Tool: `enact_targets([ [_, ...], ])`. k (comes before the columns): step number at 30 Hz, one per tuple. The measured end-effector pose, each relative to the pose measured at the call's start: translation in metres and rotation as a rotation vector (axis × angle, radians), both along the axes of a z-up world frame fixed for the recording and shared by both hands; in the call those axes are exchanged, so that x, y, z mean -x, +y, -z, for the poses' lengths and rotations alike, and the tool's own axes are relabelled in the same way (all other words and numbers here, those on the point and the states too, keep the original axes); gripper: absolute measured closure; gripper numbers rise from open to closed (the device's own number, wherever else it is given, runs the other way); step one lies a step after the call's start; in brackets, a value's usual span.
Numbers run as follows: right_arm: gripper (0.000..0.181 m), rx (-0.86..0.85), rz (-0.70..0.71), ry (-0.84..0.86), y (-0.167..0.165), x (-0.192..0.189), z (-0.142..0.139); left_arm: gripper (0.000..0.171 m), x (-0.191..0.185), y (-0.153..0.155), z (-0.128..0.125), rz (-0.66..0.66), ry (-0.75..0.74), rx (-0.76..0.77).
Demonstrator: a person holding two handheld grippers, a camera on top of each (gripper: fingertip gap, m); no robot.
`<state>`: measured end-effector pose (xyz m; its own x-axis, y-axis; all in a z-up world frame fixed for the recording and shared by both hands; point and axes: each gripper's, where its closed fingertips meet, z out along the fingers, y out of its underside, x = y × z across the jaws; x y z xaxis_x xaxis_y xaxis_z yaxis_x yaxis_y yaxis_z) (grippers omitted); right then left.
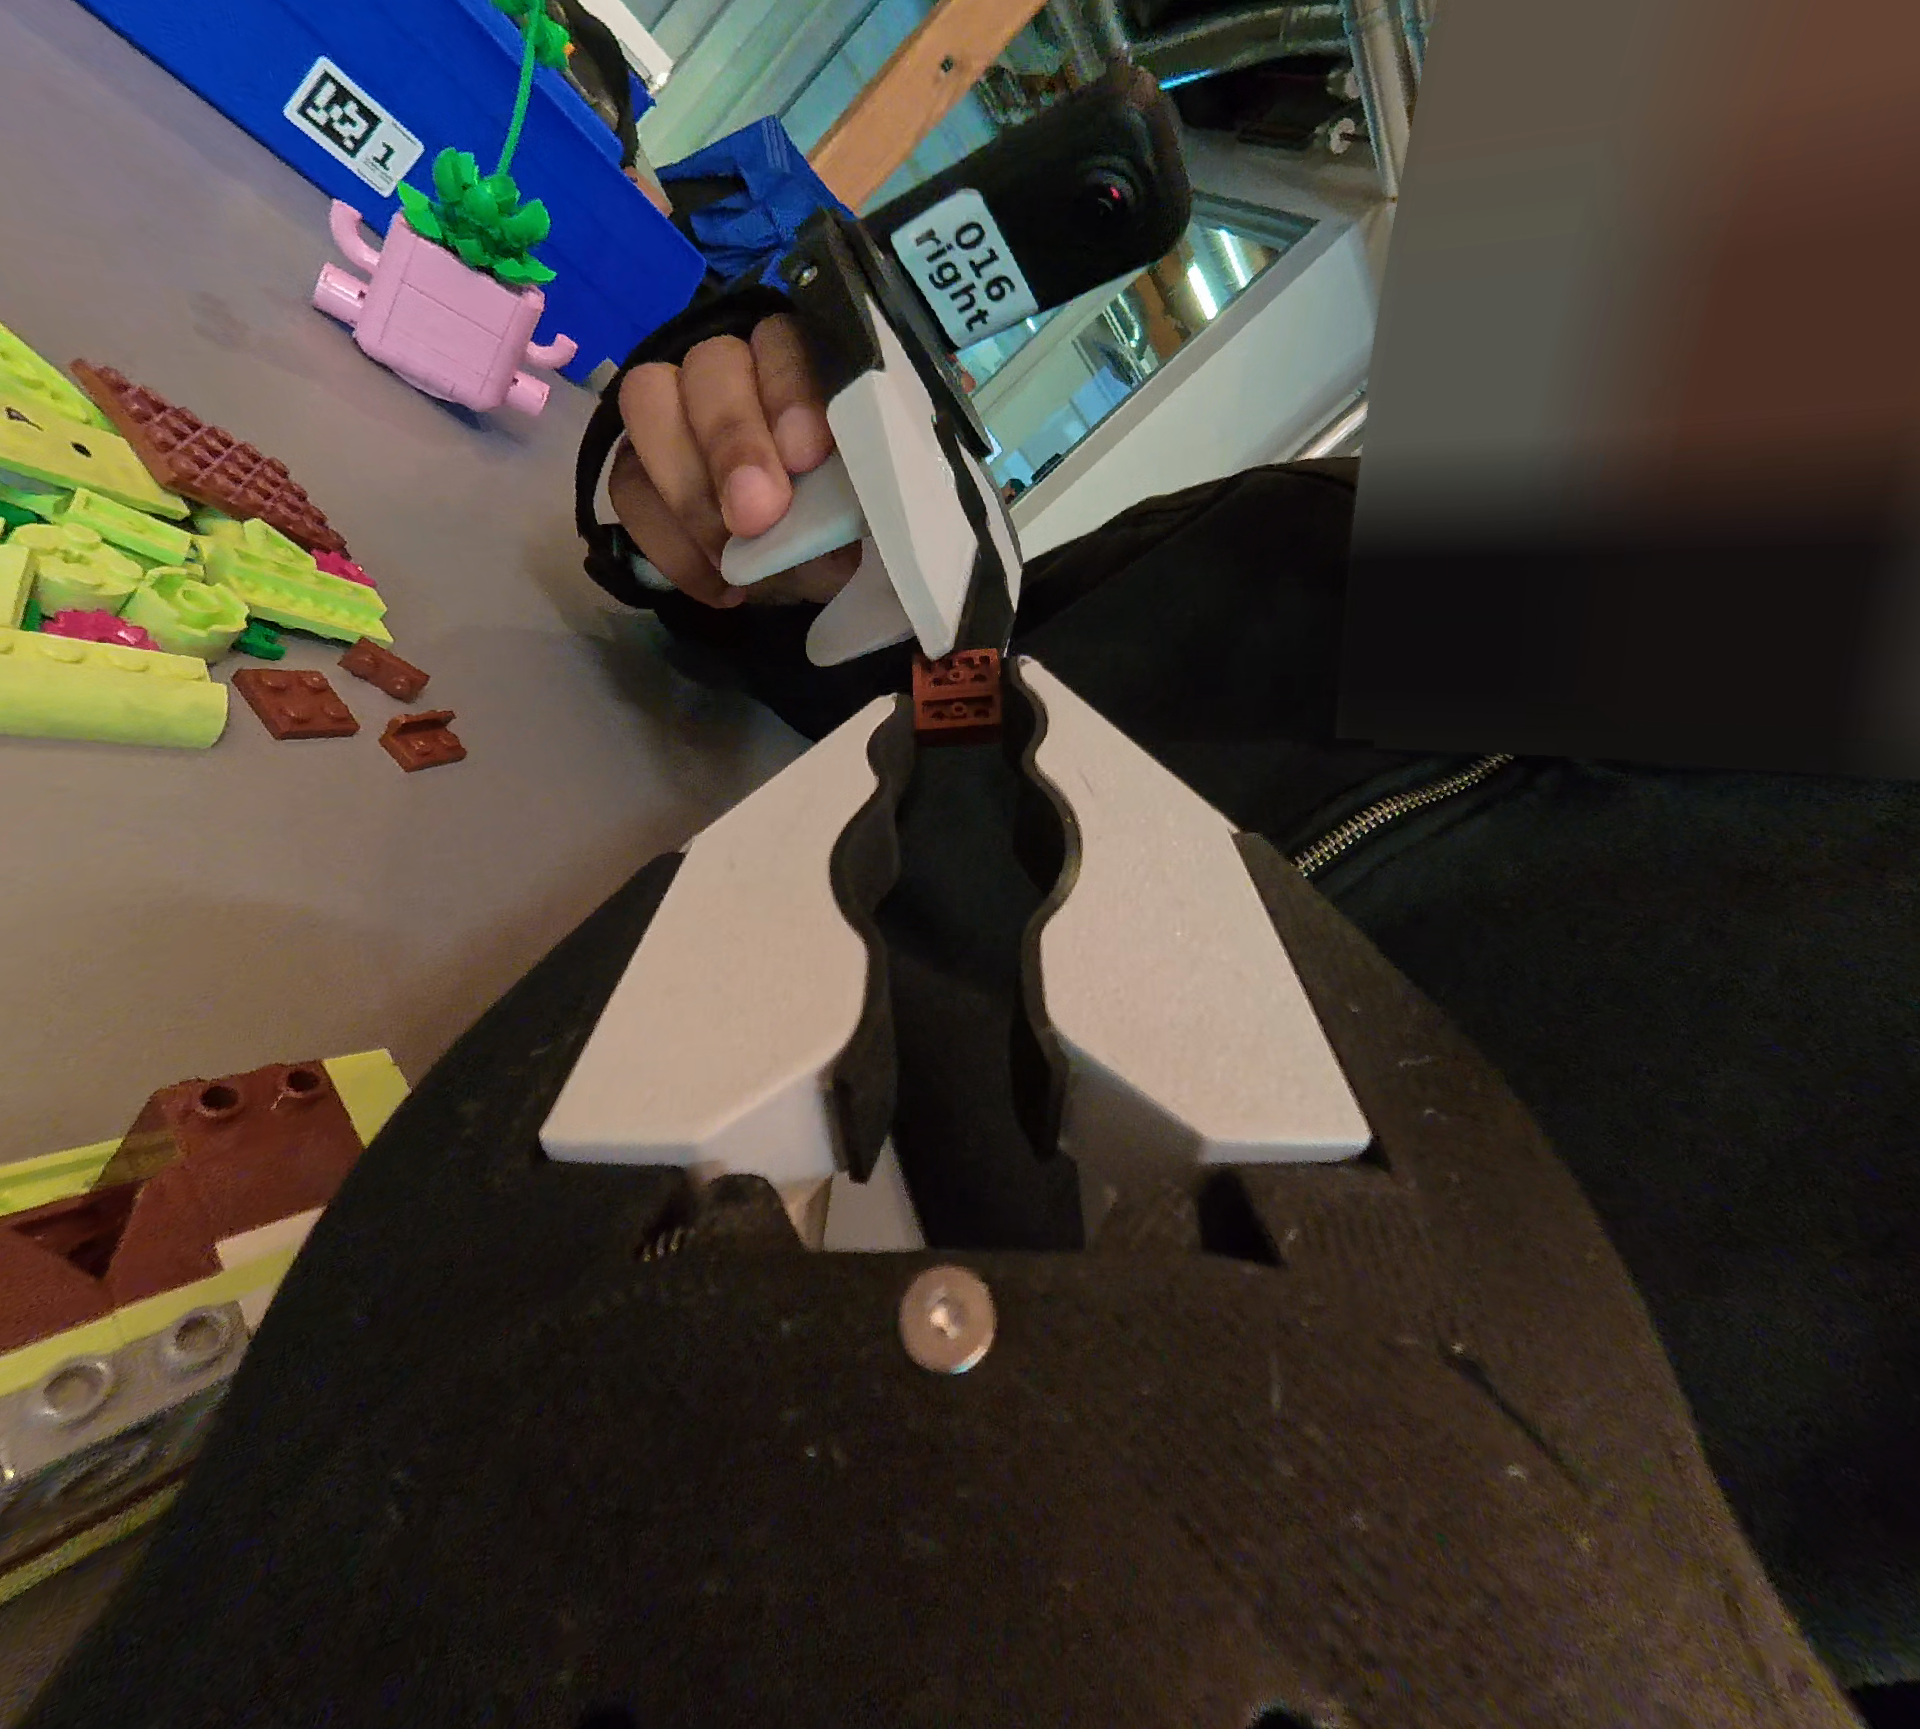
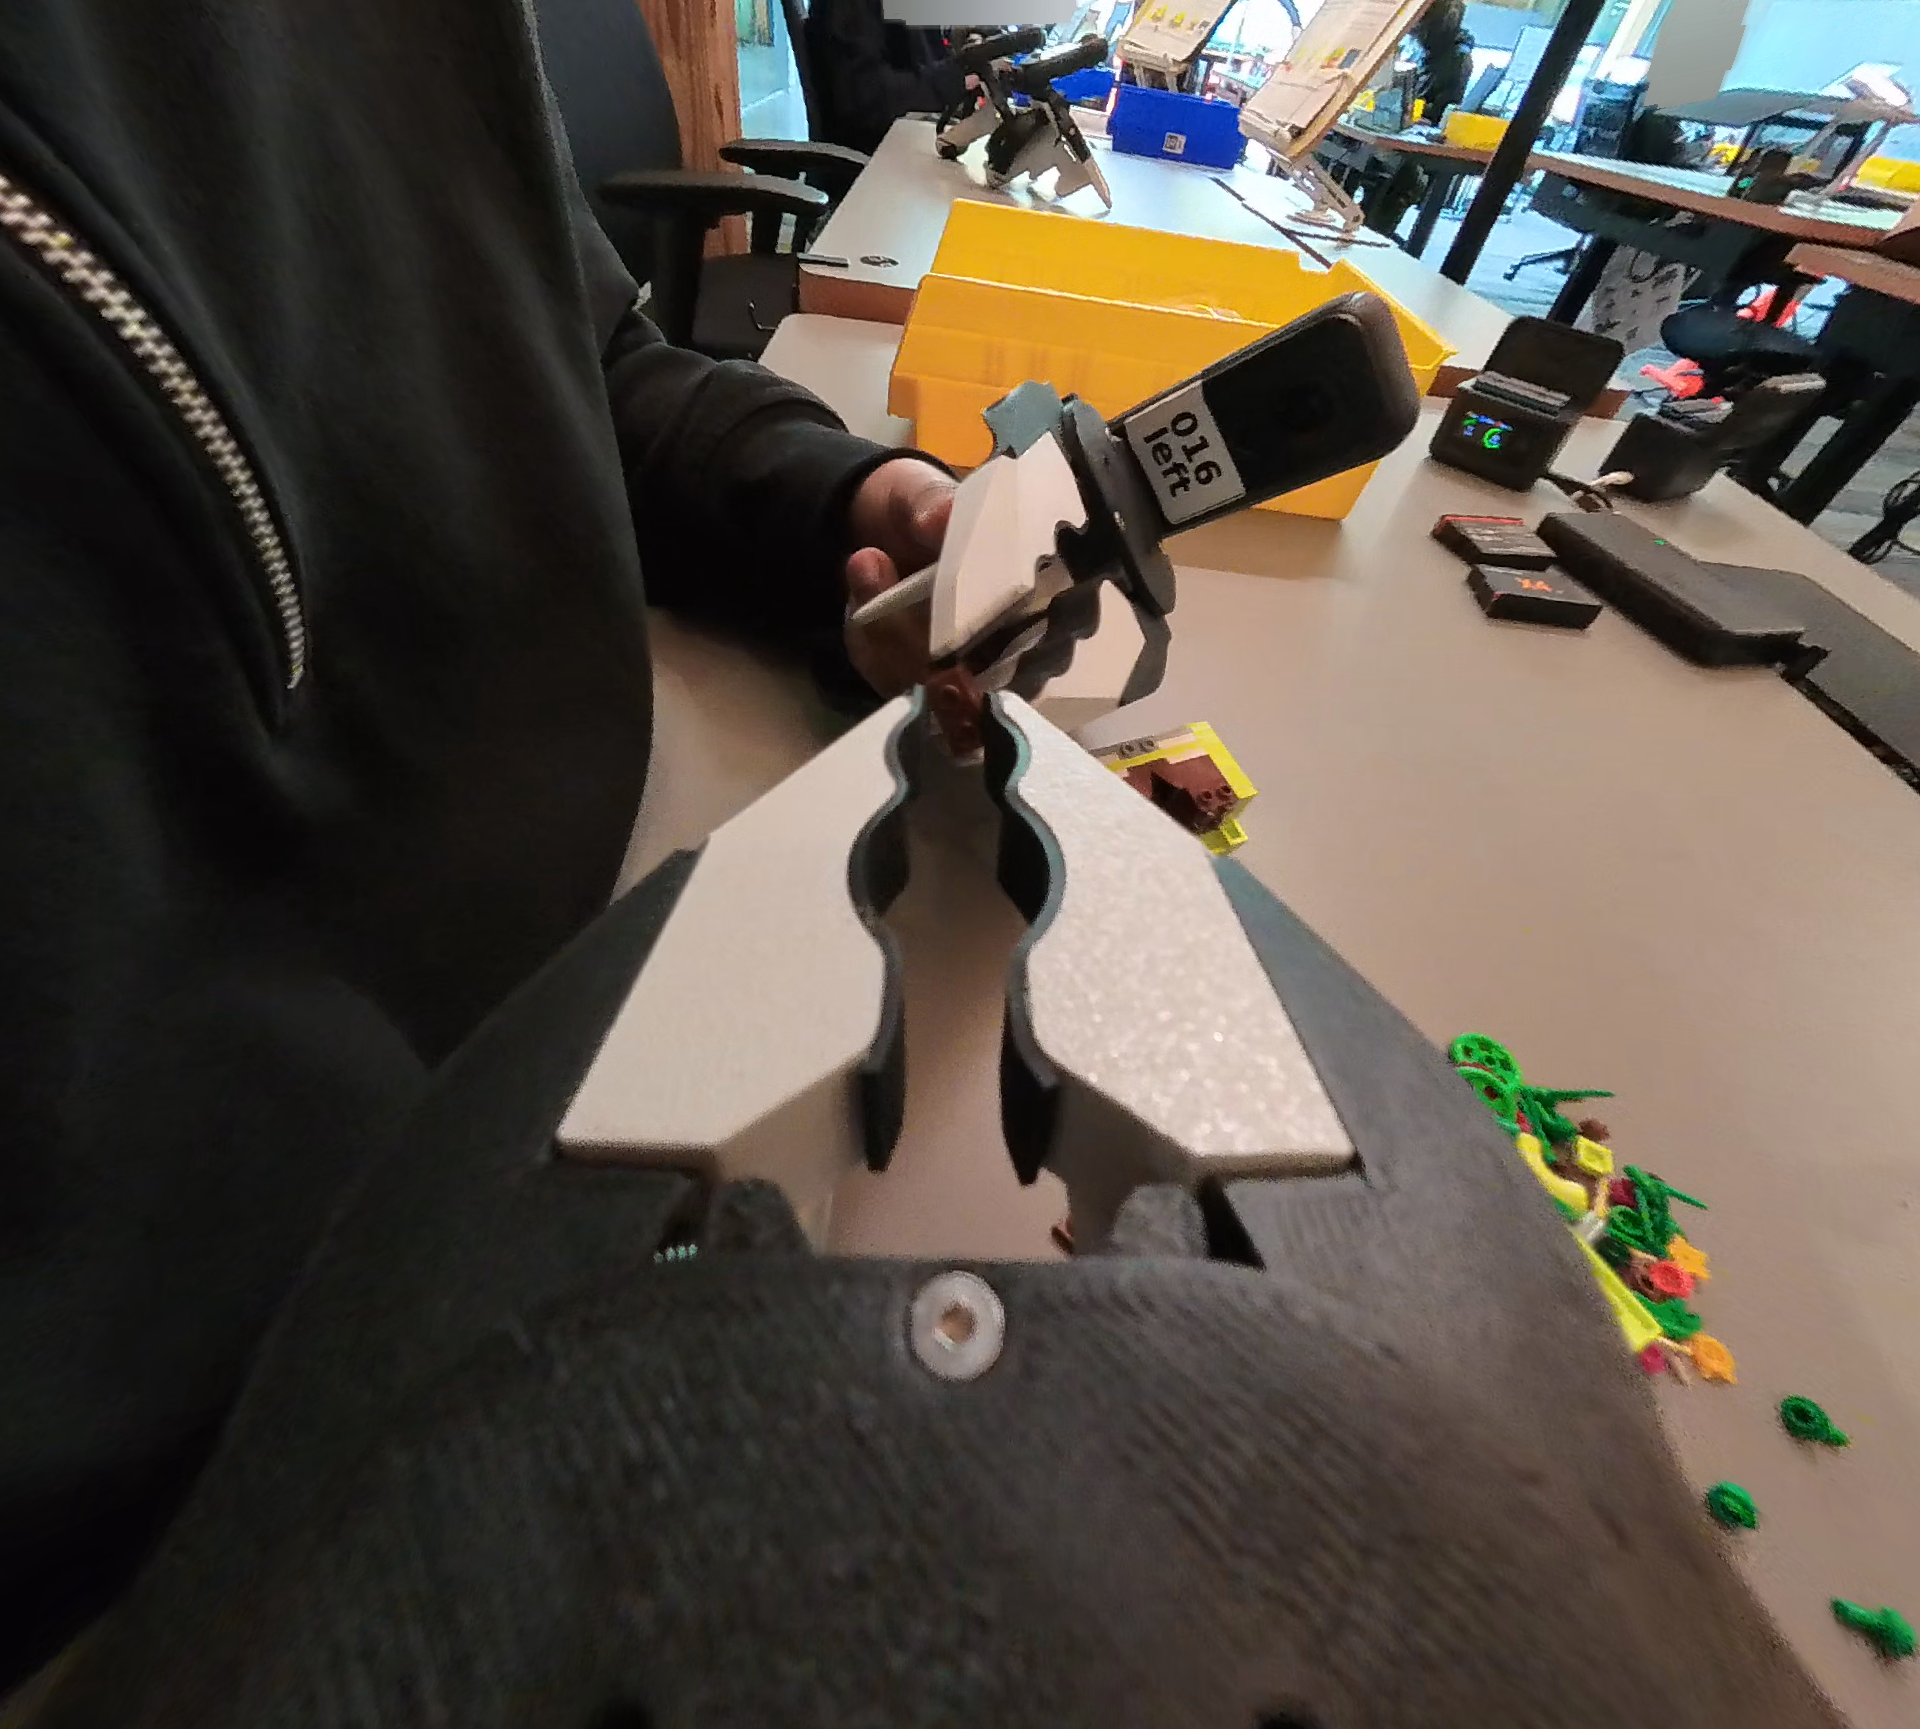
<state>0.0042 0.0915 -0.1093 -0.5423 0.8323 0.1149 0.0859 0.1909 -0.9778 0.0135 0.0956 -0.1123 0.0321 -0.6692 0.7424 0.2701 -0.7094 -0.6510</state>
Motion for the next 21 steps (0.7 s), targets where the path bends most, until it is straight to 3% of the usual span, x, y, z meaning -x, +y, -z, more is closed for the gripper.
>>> enact_targets([
  [9, 0.175, 0.097, 0.075, -0.01, 0.017, 0.004, -0.007, 0.146, 0.012, 0.011, -0.006, -0.125, 0.006, -0.069],
  [17, 0.175, 0.196, 0.078, -0.068, 0.02, 0.008, -0.002, 0.161, 0.011, 0.018, 0.003, -0.347, 0.393, -0.411],
  [21, 0.175, 0.283, 0.062, -0.097, 0.022, 0.009, -0.002, 0.168, 0.011, 0.019, 0.003, -0.4, 0.487, -0.512],
])
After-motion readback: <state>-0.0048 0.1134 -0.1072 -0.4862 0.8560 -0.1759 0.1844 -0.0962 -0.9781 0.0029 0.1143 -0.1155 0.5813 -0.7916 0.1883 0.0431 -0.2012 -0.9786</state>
